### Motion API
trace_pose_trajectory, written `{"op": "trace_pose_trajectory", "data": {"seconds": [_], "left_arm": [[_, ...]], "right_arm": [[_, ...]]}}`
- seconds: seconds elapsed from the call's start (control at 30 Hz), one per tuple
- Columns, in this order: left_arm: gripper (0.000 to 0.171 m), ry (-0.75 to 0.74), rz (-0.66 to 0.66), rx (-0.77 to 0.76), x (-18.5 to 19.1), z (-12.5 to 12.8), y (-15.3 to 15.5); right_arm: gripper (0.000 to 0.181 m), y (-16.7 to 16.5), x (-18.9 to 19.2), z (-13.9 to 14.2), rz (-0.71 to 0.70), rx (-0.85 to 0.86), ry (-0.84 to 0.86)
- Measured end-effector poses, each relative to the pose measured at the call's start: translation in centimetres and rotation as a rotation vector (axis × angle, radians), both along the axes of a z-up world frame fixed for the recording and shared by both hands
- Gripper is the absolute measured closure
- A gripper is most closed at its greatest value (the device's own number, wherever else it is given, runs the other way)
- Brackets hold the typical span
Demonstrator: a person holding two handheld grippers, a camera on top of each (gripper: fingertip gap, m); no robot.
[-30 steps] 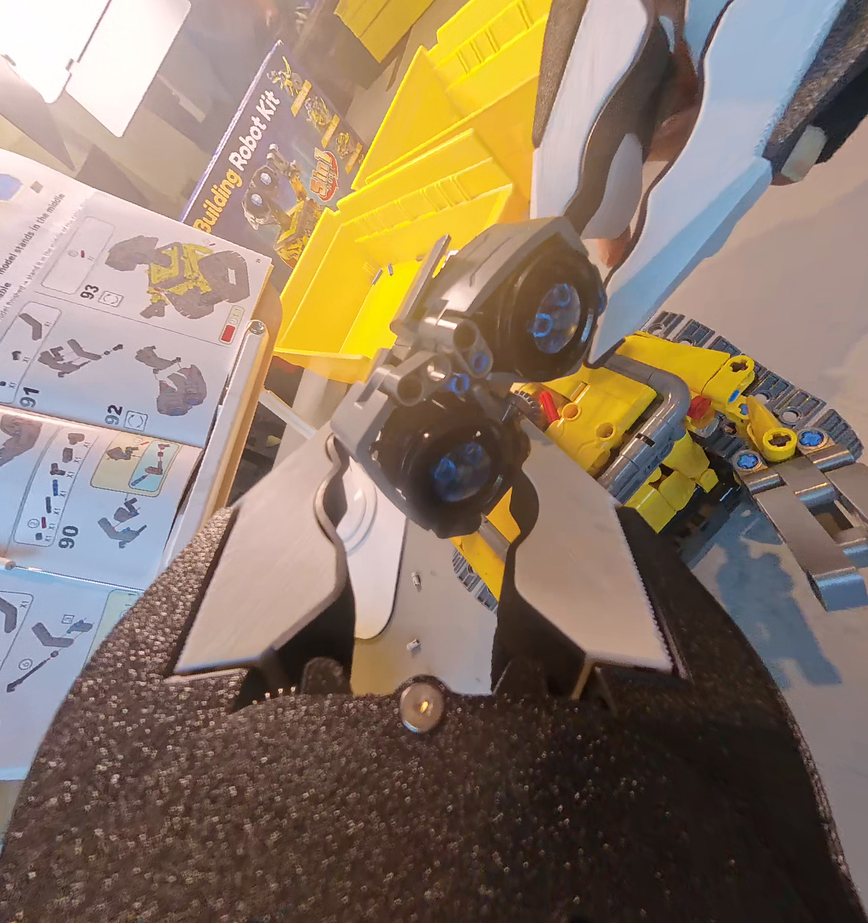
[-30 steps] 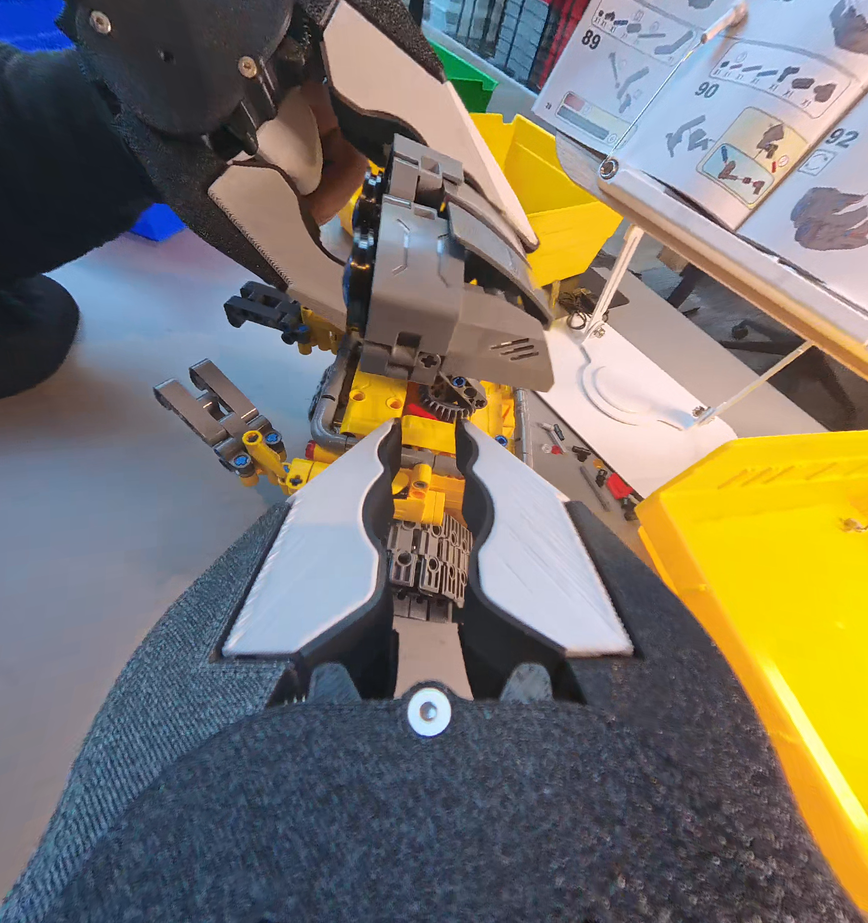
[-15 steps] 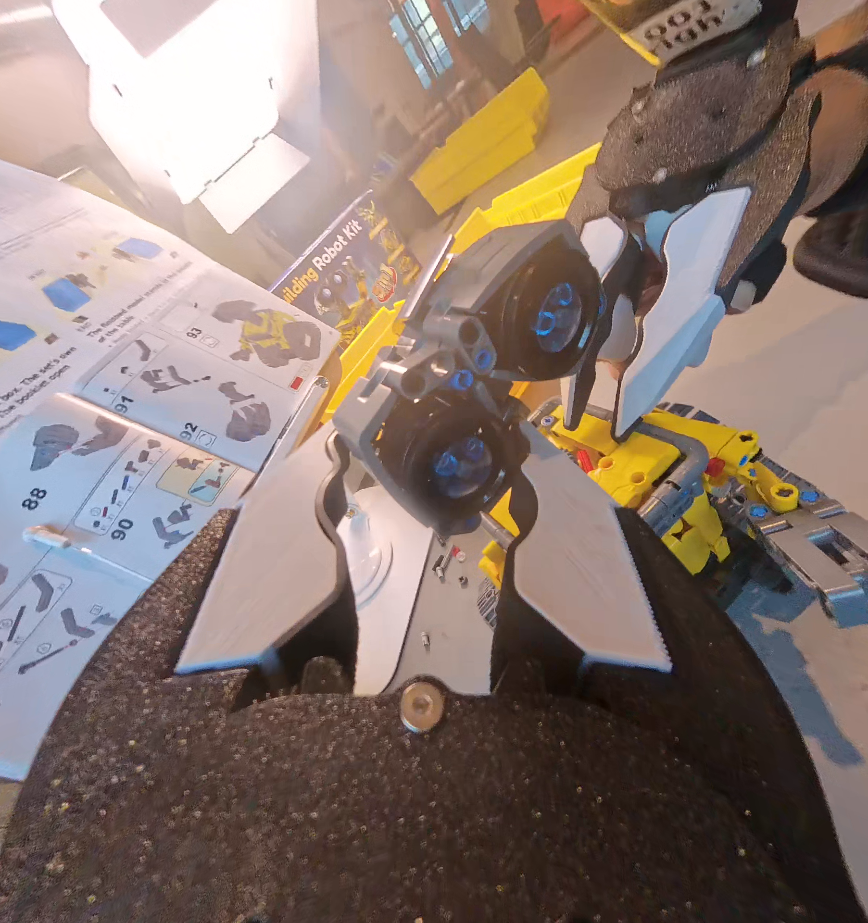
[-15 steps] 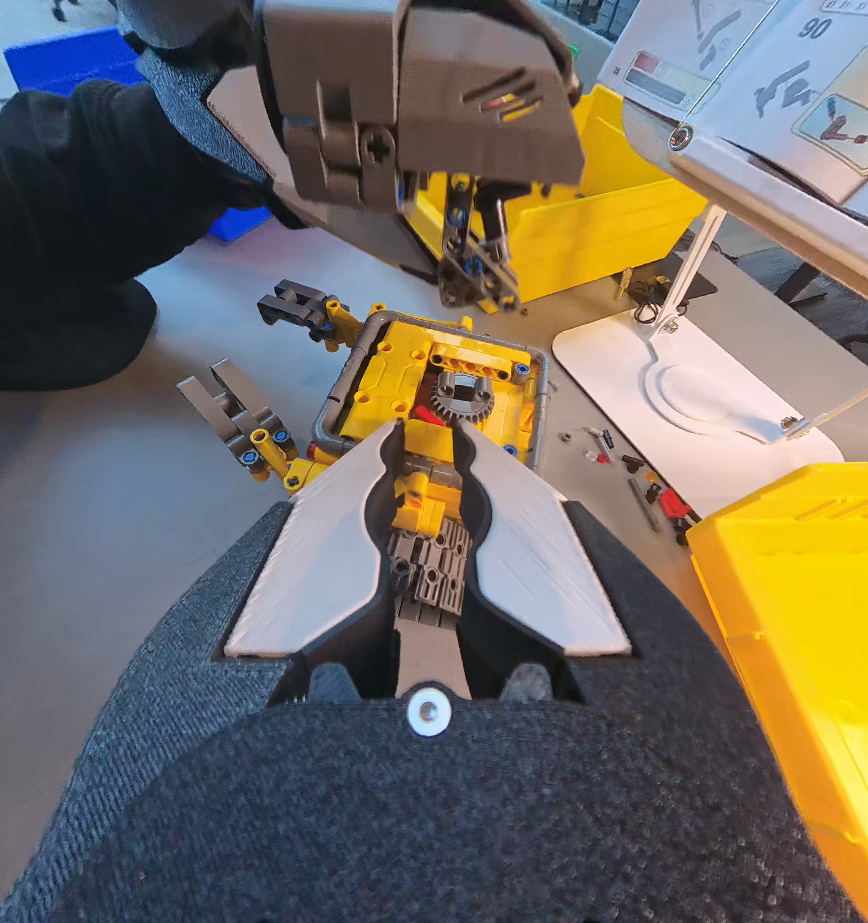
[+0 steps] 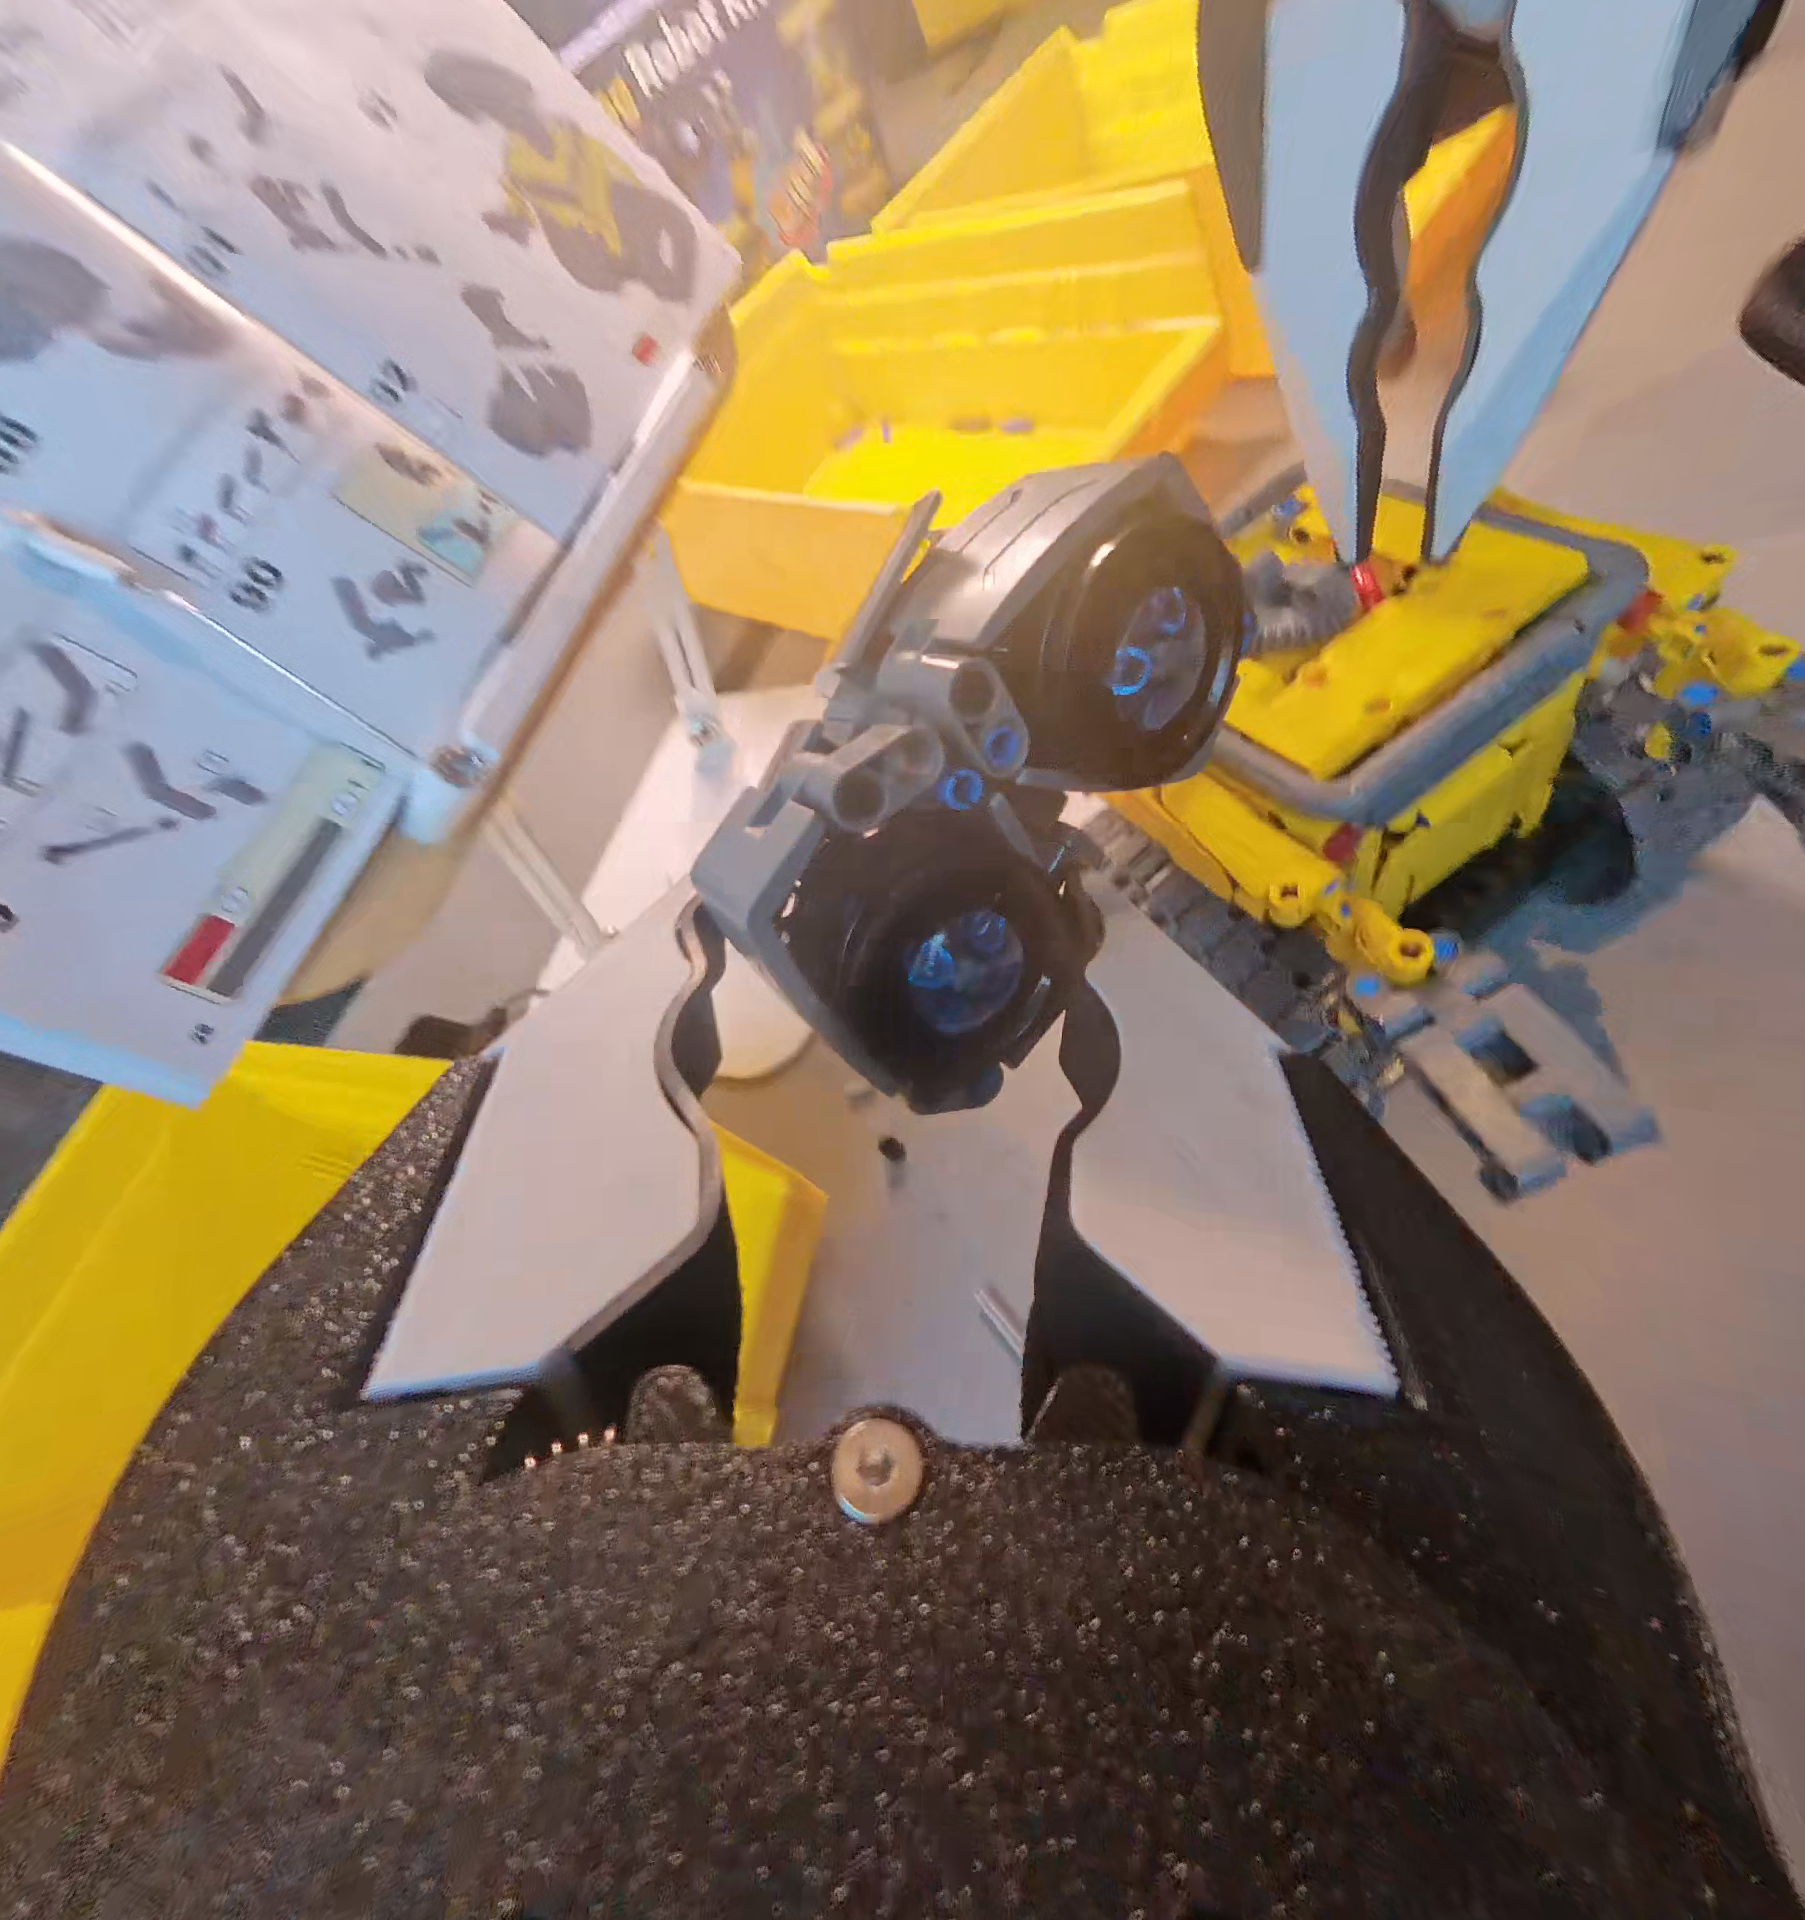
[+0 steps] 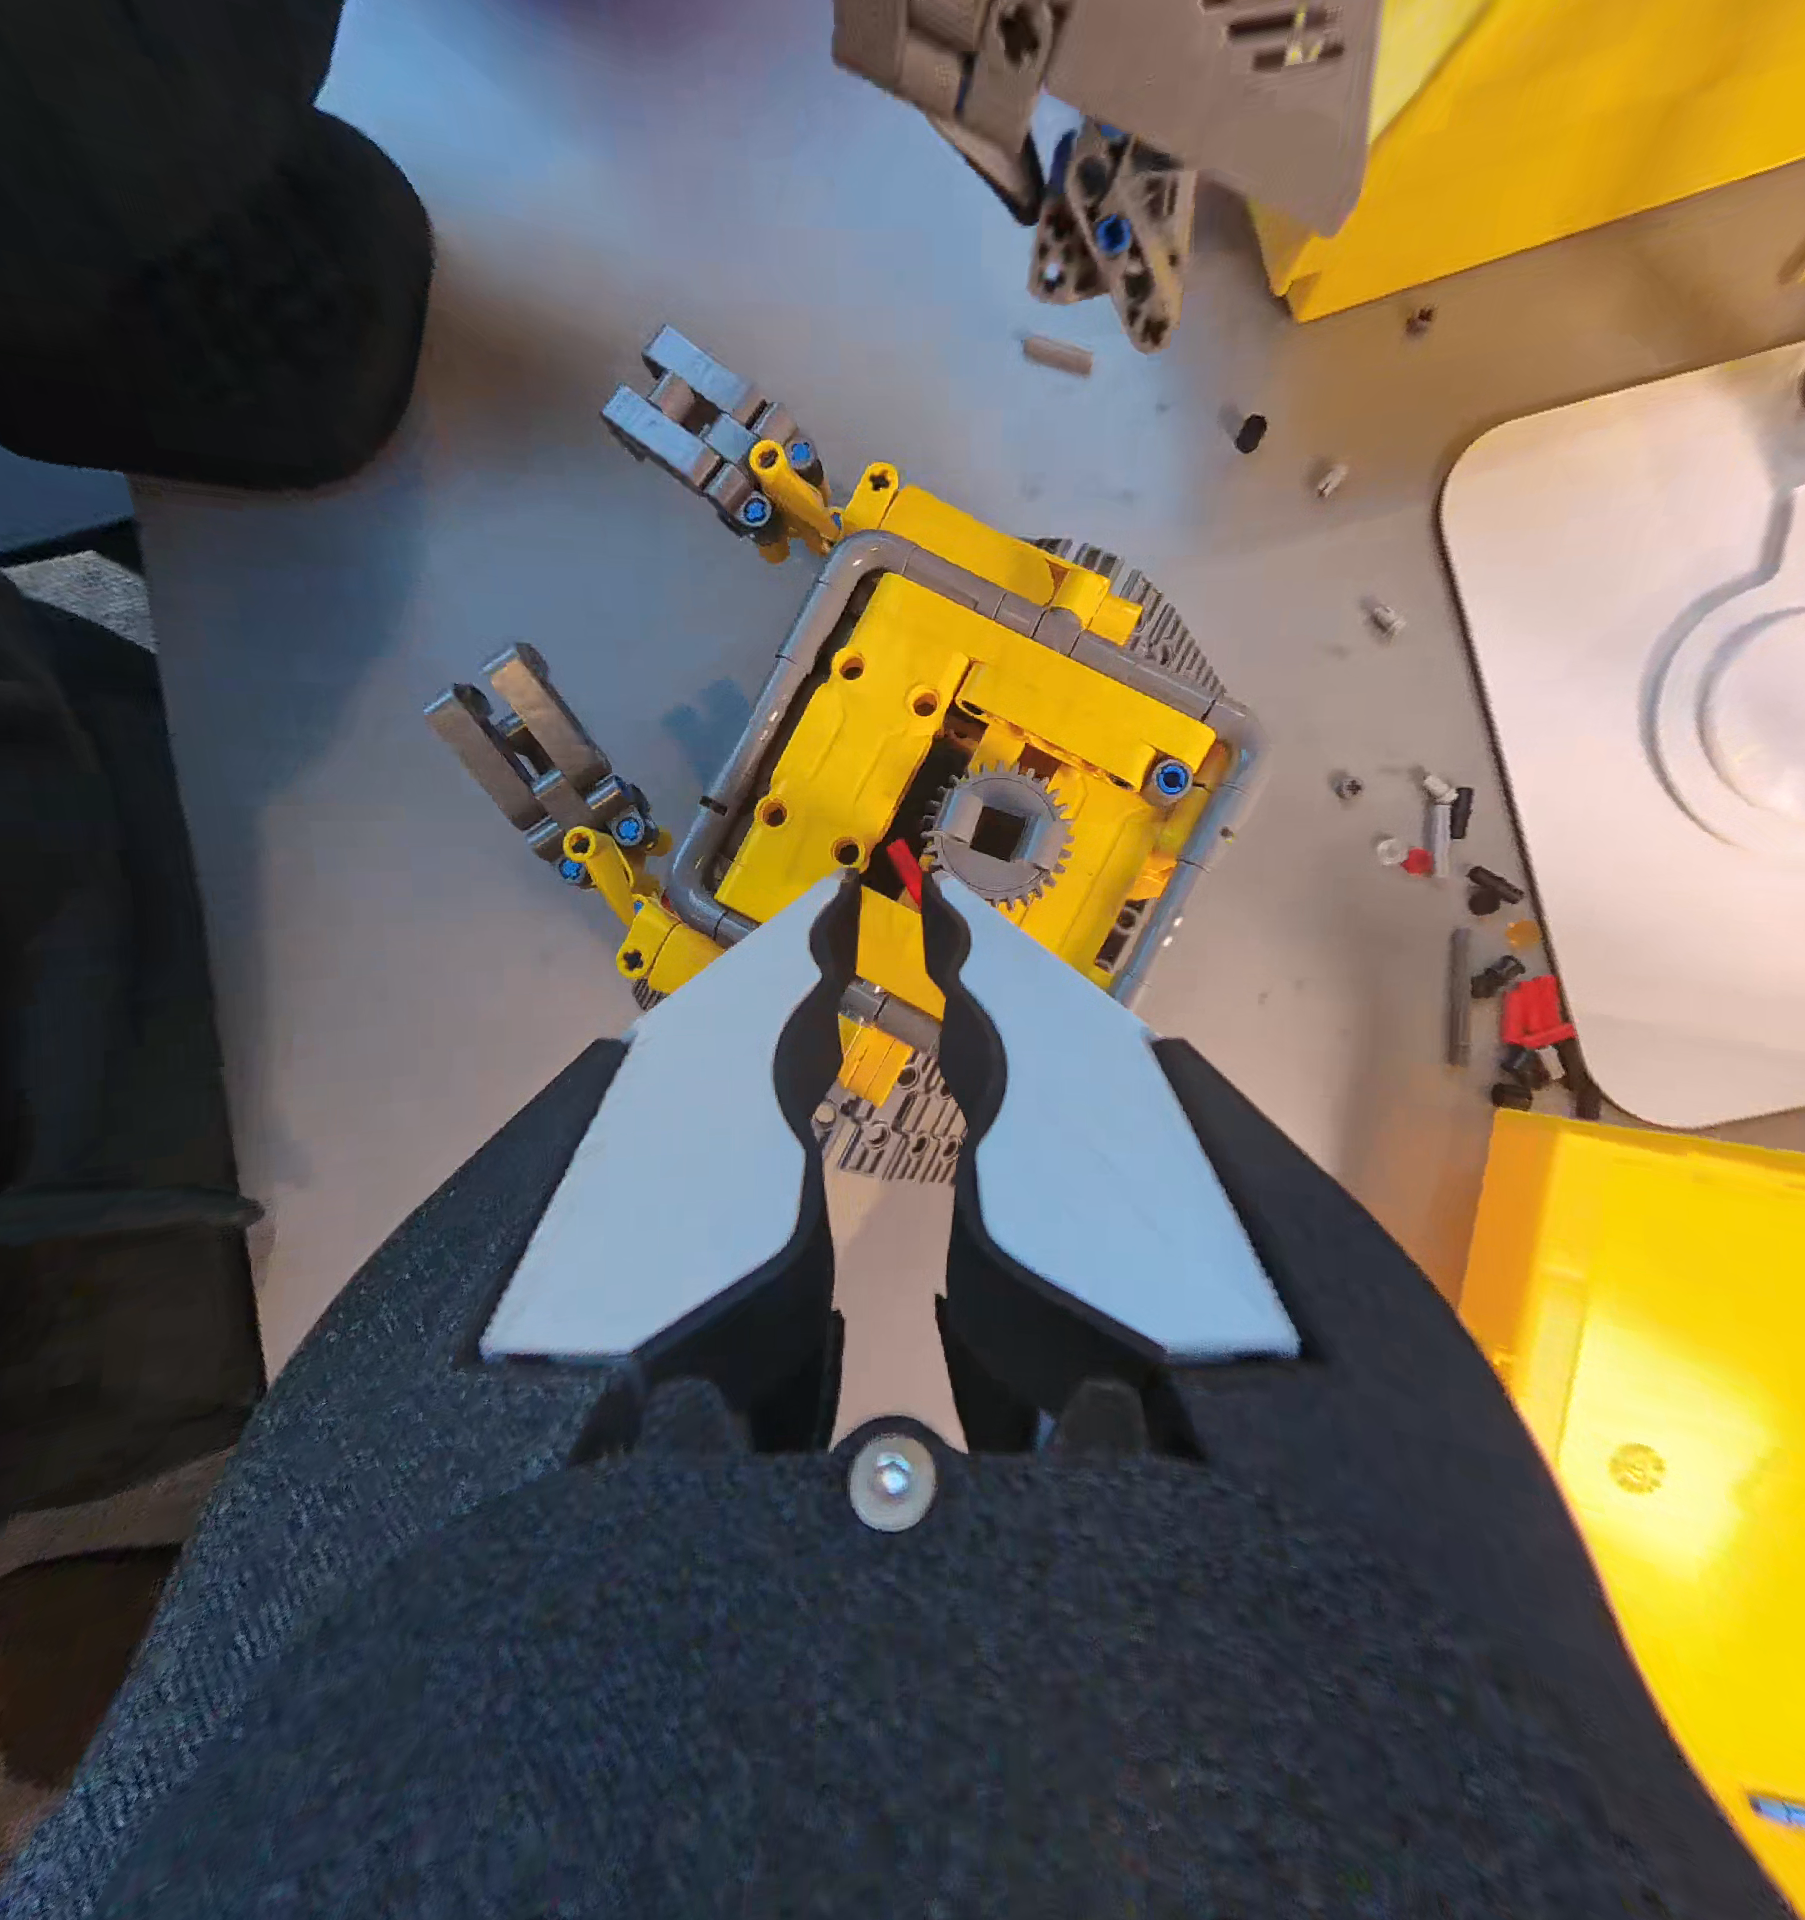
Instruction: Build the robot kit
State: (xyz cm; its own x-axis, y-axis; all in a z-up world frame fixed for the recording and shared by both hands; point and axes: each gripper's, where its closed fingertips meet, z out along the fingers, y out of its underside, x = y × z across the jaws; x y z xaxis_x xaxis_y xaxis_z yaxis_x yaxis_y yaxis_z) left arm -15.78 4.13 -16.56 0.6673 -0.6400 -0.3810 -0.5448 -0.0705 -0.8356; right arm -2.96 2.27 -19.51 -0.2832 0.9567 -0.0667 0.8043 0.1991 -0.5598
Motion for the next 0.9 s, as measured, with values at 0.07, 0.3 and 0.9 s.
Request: {"op": "trace_pose_trajectory", "data": {"seconds": [0.07,0.3,0.9], "left_arm": [[0.107,0.015,-0.022,-0.107,-0.7,-1.9,-0.9],[0.108,0.162,-0.014,-0.458,-3.3,-9.4,-4.1],[0.085,0.211,0.135,-0.254,-2.8,-9.4,-10.5]], "right_arm": [[0.168,0.0,-0.1,0.7,0.027,-0.032,0.036],[0.125,1.8,2.1,0.5,0.038,-0.037,0.268],[0.118,2.2,4.4,-2.5,-0.076,-0.218,0.551]]}}
